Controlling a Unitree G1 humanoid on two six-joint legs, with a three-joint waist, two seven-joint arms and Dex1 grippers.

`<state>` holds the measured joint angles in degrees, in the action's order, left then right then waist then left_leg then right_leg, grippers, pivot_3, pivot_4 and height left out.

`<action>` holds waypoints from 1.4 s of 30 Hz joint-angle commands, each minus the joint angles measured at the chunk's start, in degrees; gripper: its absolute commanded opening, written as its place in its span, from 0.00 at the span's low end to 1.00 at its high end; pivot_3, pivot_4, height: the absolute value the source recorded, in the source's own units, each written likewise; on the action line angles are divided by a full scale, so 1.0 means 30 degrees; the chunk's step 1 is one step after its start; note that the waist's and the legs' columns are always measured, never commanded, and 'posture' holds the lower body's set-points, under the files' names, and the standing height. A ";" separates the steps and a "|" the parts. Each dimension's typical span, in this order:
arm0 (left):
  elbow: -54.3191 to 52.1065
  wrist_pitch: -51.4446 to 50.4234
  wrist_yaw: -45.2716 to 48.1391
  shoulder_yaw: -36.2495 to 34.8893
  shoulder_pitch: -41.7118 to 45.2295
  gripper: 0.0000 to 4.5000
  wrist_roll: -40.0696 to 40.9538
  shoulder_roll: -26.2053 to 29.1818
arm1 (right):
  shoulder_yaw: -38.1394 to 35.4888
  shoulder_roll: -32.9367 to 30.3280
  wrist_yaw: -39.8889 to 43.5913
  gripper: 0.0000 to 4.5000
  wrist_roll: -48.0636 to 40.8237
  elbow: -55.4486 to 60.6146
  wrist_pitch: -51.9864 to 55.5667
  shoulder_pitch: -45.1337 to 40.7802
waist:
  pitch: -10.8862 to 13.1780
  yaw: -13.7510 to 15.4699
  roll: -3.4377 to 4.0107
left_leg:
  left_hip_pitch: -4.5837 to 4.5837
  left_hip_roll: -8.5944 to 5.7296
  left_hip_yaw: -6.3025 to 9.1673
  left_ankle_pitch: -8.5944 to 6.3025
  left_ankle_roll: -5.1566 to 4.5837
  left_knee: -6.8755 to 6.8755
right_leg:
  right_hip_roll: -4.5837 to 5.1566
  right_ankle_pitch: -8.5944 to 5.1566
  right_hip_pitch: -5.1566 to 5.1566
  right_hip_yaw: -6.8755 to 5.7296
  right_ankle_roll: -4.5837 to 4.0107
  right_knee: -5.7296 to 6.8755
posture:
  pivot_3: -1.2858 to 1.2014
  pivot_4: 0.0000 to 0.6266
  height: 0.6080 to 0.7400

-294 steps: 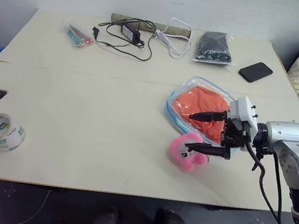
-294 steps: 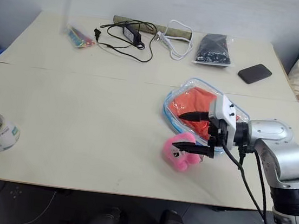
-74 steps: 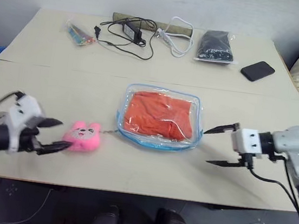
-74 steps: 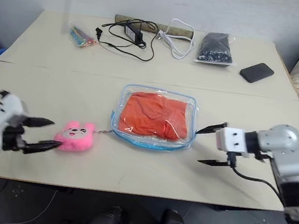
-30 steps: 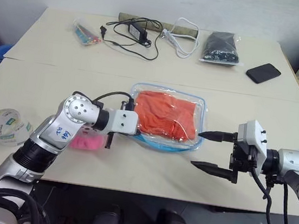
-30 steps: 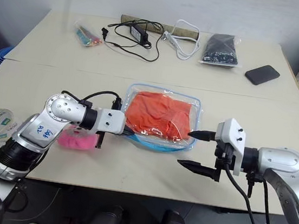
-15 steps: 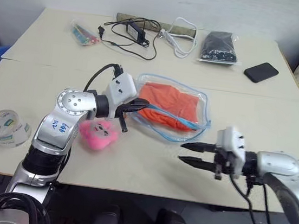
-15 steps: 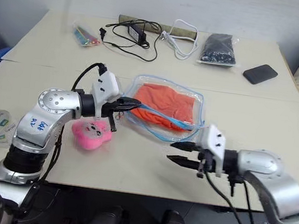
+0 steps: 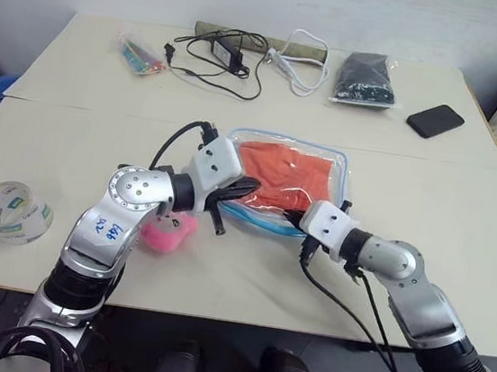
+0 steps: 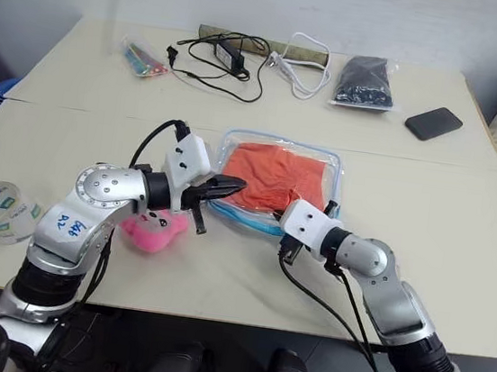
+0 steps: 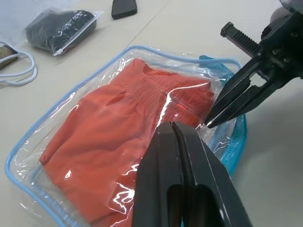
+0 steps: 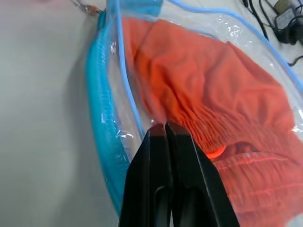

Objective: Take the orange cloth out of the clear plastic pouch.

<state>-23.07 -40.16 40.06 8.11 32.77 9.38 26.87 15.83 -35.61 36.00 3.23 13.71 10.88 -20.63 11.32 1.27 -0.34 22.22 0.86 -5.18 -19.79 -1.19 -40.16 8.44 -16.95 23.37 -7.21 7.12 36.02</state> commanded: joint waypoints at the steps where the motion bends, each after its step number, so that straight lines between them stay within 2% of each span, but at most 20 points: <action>1: -0.0829 0.0509 0.0015 0.0254 -0.0001 0.00 0.0004 0.0350 | -0.0868 0.0444 0.0083 0.27 -0.0537 0.0755 -0.0316 -0.0047 | 0.0000 -0.0007 0.0000 | 0.0000 0.0001 0.0000 0.0000 0.0000 0.0000 | 0.0000 0.0000 -0.0001 -0.0001 0.0000 0.0000 | 0.52 0.24 1.00; 2: -0.0790 0.0920 0.0274 0.0424 -0.0105 0.00 -0.0191 0.0721 | -0.1191 0.0467 0.0483 0.35 -0.1168 0.1120 -0.0062 0.0087 | 0.0000 -0.0012 0.0000 | 0.0000 0.0002 0.0001 0.0000 0.0000 0.0001 | 0.0000 0.0000 0.0000 0.0000 0.0000 0.0000 | 0.52 0.24 1.00; 4: -0.0473 0.2610 0.1223 0.0947 -0.0529 0.00 -0.0961 0.2084 | -0.2007 0.0117 0.2032 0.35 -0.3444 0.2465 0.0854 0.0683 | 0.0000 -0.0008 0.0001 | 0.0000 0.0003 0.0003 0.0000 0.0000 0.0007 | 0.0000 0.0000 0.0001 0.0000 0.0000 -0.0003 | 0.52 0.24 1.00; 7: 0.0504 0.4237 0.2572 0.0999 -0.0898 0.00 -0.1034 0.3656 | -0.3836 -0.1731 0.5291 0.35 -0.7382 0.4591 0.2535 0.2017 | 0.0002 0.0039 0.0004 | -0.0005 0.0002 0.0006 -0.0001 -0.0001 0.0033 | -0.0002 0.0000 0.0001 0.0003 -0.0001 -0.0022 | 0.52 0.24 1.00; 11: 0.2305 0.6930 0.5593 0.1301 -0.0456 0.18 -0.0714 0.5260 | -0.6891 -0.4961 0.8768 0.36 -1.2117 0.5365 0.5692 0.3316 | 0.0002 0.0123 0.0003 | -0.0003 0.0000 0.0002 -0.0009 -0.0027 -0.0001 | 0.0005 0.0006 -0.0039 -0.0021 0.0003 -0.0036 | 0.52 0.24 1.00; 12: 0.2912 0.7839 0.6180 0.1597 -0.0227 0.26 -0.1003 0.5517 | -0.7385 -0.5697 0.9488 0.36 -1.2734 0.5402 0.6068 0.3637 | 0.0001 0.0097 0.0000 | -0.0009 0.0000 0.0003 -0.0012 -0.0032 -0.0002 | 0.0009 0.0007 -0.0040 -0.0017 0.0001 -0.0034 | 0.52 0.24 1.00; 15: 0.4488 1.0030 0.7117 0.2399 0.0441 0.45 -0.1814 0.5564 | -0.7978 -0.6848 1.0284 0.36 -1.3031 0.5394 0.6178 0.4231 | 0.0000 0.0082 -0.0001 | -0.0026 0.0000 0.0001 -0.0013 -0.0033 0.0011 | 0.0005 0.0008 -0.0045 -0.0017 -0.0002 -0.0037 | 0.52 0.24 1.00; 20: 0.6753 1.1706 0.7119 0.2971 0.1817 0.45 -0.2578 0.4240 | -0.8436 -0.6614 0.9197 0.36 -1.3219 0.5166 0.6895 0.4177 | 0.0000 0.0085 -0.0002 | -0.0015 -0.0011 -0.0039 -0.0012 -0.0032 0.0005 | 0.0004 0.0009 -0.0042 -0.0021 0.0001 -0.0031 | 0.52 0.24 1.00; 22: 0.7625 1.2199 0.7068 0.3161 0.2344 0.47 -0.2937 0.3772 | -0.8507 -0.6479 0.8673 0.44 -1.3227 0.5387 0.7097 0.4320 | 0.0000 0.0088 -0.0004 | -0.0012 -0.0011 -0.0042 -0.0012 -0.0032 0.0004 | 0.0004 0.0009 -0.0042 -0.0027 0.0001 -0.0033 | 0.52 0.24 1.00; 23: 0.8140 1.2471 0.7053 0.3312 0.2624 0.47 -0.3170 0.3522 | -0.8545 -0.6445 0.8568 0.47 -1.3179 0.5657 0.6960 0.4546 | 0.0000 0.0088 -0.0004 | -0.0012 -0.0012 -0.0047 -0.0012 -0.0032 0.0001 | 0.0004 0.0010 -0.0042 -0.0030 0.0002 -0.0032 | 0.52 0.24 1.00; 25: 0.9426 1.3678 0.6788 0.3740 0.3219 0.47 -0.4070 0.3163 | -0.8470 -0.6231 0.7949 0.62 -1.2890 0.6032 0.6793 0.4781 | -0.0001 0.0114 -0.0006 | -0.0009 -0.0016 -0.0051 -0.0011 -0.0032 0.0001 | 0.0004 0.0010 -0.0043 -0.0030 0.0004 -0.0033 | 0.52 0.24 1.00; 33: 1.1462 1.5384 0.6384 0.3888 0.3942 0.47 -0.5295 0.2316 | -0.8384 -0.5972 0.7053 0.62 -1.2879 0.6588 0.6792 0.5224 | -0.0002 0.0089 -0.0008 | 0.0000 -0.0014 -0.0053 -0.0010 -0.0030 -0.0005 | 0.0004 0.0012 -0.0046 -0.0051 0.0008 -0.0036 | 0.52 0.24 1.00; 36: 1.1713 1.5301 0.6350 0.3656 0.4051 0.35 -0.5049 0.1923 | -0.8253 -0.5979 0.6917 0.63 -1.2686 0.6553 0.6683 0.5286 | -0.0002 0.0103 -0.0008 | 0.0000 -0.0016 -0.0051 -0.0009 -0.0032 -0.0008 | 0.0005 0.0012 -0.0047 -0.0051 0.0008 -0.0035 | 0.52 0.24 1.00; 41: 1.1258 1.4933 0.6511 0.3419 0.3853 0.01 -0.4767 0.1759 | -0.7956 -0.5901 0.6871 0.63 -1.2427 0.6472 0.6452 0.5282 | -0.0002 0.0084 -0.0008 | 0.0000 -0.0014 -0.0044 -0.0009 -0.0032 -0.0007 | 0.0005 0.0012 -0.0047 -0.0051 0.0008 -0.0036 | 0.52 0.24 1.00; 42: 1.0977 1.4718 0.6744 0.3358 0.3693 0.01 -0.4504 0.1803 | -0.7875 -0.5852 0.6830 0.63 -1.2337 0.6429 0.6405 0.5220 | -0.0002 0.0081 -0.0009 | 0.0000 -0.0014 -0.0044 -0.0009 -0.0032 -0.0006 | 0.0005 0.0012 -0.0046 -0.0052 0.0008 -0.0035 | 0.52 0.24 1.00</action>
<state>12.18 4.45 59.69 20.04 43.90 -5.91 32.24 -7.35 -53.68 56.68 -33.82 31.52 31.25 -5.03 11.31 1.51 -0.37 22.22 0.82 -5.31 -19.82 -1.28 -40.18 8.46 -16.91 23.23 -7.37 7.14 35.91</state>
